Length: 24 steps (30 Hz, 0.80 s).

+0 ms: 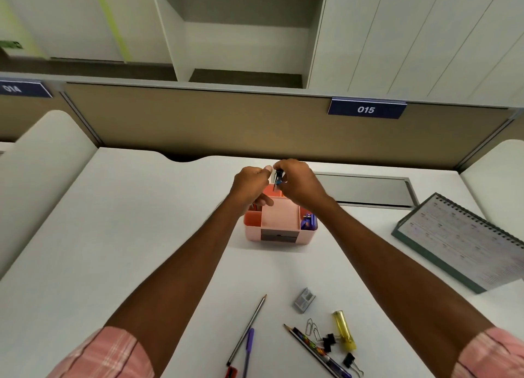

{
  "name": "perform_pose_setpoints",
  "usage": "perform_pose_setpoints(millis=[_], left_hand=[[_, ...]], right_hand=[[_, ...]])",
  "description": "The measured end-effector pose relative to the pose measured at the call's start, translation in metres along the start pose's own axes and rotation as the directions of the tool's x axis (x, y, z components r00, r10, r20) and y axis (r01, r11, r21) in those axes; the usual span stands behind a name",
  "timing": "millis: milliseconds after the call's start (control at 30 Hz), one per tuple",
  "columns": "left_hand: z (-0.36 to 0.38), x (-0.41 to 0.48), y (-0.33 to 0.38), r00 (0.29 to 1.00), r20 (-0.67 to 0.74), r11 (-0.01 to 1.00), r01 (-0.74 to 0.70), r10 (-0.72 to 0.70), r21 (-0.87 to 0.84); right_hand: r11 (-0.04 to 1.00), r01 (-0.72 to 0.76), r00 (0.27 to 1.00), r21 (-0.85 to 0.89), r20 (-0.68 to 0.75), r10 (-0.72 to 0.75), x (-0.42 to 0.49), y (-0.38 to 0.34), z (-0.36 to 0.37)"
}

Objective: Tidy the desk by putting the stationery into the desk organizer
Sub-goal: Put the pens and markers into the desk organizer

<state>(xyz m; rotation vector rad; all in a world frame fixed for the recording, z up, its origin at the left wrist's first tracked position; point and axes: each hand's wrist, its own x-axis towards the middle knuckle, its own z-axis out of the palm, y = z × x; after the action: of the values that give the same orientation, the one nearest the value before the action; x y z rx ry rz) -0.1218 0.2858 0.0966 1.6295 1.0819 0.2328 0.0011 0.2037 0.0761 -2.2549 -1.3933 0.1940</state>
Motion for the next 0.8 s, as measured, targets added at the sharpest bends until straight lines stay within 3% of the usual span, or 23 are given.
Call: perform_pose_setpoints(millis=[133,333,800], left_hand=[[0.006,0.007,-0.003,0.991,0.074,0.994,0.108,-0.108,0.011],[0.021,0.014,-0.005,0.975,0.188,0.991,0.109,-0.121,0.076],[0.032,0.03,-0.008,0.96,0.213,0.982,0.17,-0.184,0.079]], right_hand=[[0.997,0.031,0.997,-0.068,0.079,-0.026,0.007,0.008,0.005],[0.994,0.006,0.989,-0.107,0.148,0.01,0.011,0.017,0.008],[0.984,0.034,0.991,-0.177,0.131,-0.011,0.014,0.023,0.024]])
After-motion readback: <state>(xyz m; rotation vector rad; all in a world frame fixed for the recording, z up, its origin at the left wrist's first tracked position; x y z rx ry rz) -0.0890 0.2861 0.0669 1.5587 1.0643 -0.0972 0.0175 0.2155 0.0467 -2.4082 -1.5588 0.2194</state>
